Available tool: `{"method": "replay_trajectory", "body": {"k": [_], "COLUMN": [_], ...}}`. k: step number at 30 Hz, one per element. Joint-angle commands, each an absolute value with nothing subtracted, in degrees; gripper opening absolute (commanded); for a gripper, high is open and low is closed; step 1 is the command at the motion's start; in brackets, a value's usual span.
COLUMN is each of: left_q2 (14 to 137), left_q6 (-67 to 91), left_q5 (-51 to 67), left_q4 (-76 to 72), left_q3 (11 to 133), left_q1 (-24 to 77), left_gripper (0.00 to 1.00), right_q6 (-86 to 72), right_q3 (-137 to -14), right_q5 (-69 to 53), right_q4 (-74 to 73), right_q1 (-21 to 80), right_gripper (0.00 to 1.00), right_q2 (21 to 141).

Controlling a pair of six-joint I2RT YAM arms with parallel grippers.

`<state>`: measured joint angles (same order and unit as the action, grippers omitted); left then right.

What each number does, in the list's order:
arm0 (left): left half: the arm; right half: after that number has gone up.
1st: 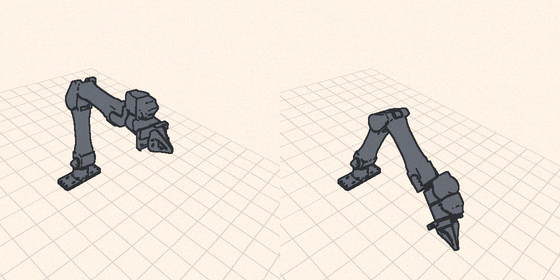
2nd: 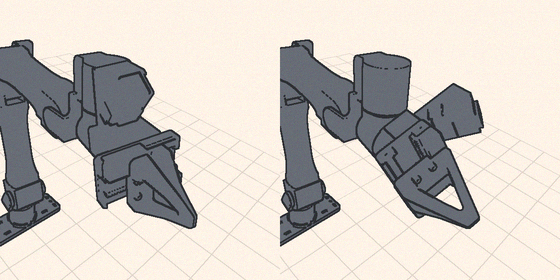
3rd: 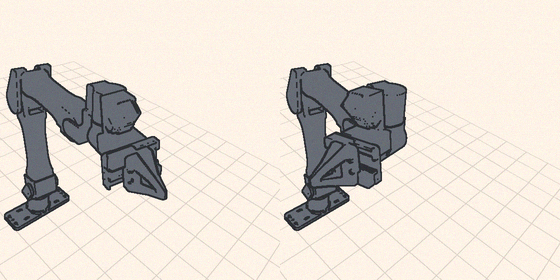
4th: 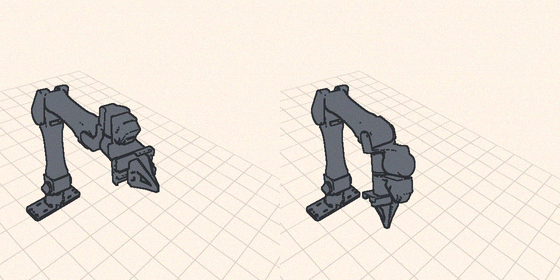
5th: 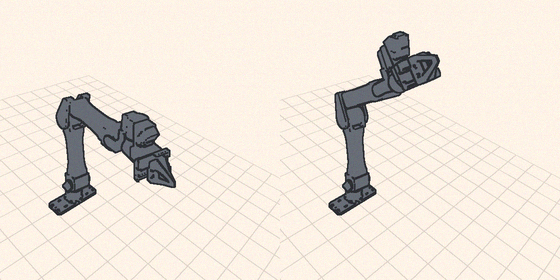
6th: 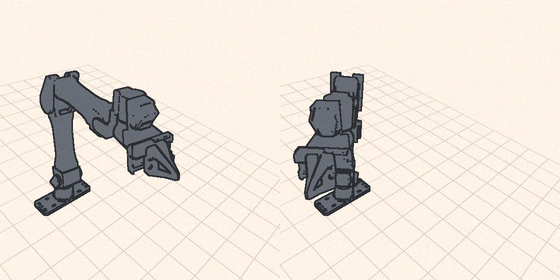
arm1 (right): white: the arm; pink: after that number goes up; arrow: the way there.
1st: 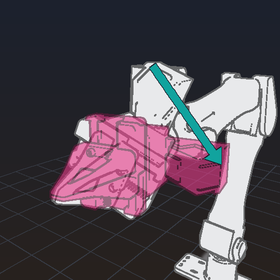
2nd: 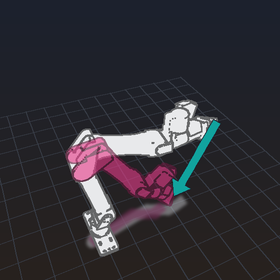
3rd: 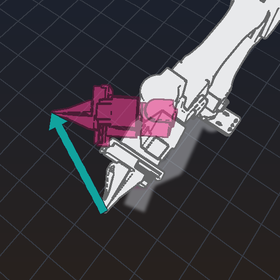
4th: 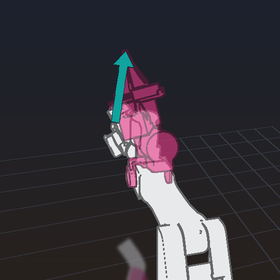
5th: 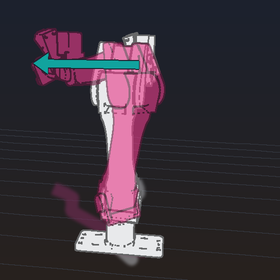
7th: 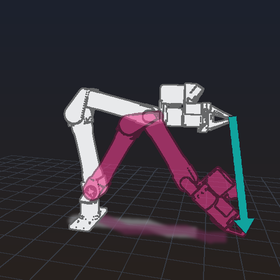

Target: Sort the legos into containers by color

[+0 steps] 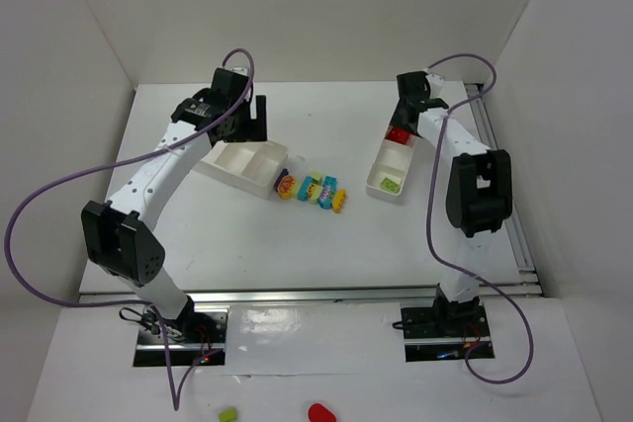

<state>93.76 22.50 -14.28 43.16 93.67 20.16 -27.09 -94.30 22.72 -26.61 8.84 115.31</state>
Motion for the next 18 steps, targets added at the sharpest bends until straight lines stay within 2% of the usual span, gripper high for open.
{"method": "replay_trajectory", "body": {"k": [1, 4, 7, 8, 9, 11, 18], "left_q2": [92.9, 92.3, 91.7, 91.1, 91.1, 91.1, 90.0], "left_q6": [21.6, 21.6, 22.1, 22.1, 22.7, 22.7, 23.2], "left_q5": [-15.8, -15.2, -14.6, -14.6, -14.6, -14.6, -12.9], "left_q4": [43.8, 43.8, 43.8, 43.8, 43.2, 43.2, 42.7], "left_q3": [95.4, 94.0, 92.6, 91.6, 91.6, 90.3, 88.3], "left_q1": [21.1, 21.1, 21.1, 21.1, 21.1, 21.1, 21.1], "left_gripper": [0.98, 0.96, 0.95, 0.95, 0.95, 0.95, 0.95], "right_q6": [-26.3, -25.1, -20.8, -20.2, -20.2, -19.6, -19.6], "right_q3": [-89.2, -81.1, -71.9, -70.5, -68.7, -68.0, -67.1], "right_q5": [24.9, 22.3, 11.4, 7.4, 5.6, 2.5, -1.5], "right_q4": [-24.9, -23.9, -20.2, -20.2, -21.5, -24.2, -25.6], "right_q1": [11.9, 15.3, 21.1, 22.6, 24.2, 28.2, 36.6], "right_gripper": [0.60, 0.58, 0.59, 0.62, 0.74, 0.79, 0.80], "right_q2": [102.9, 95.5, 89.8, 89.8, 89.8, 91.0, 96.1]}}
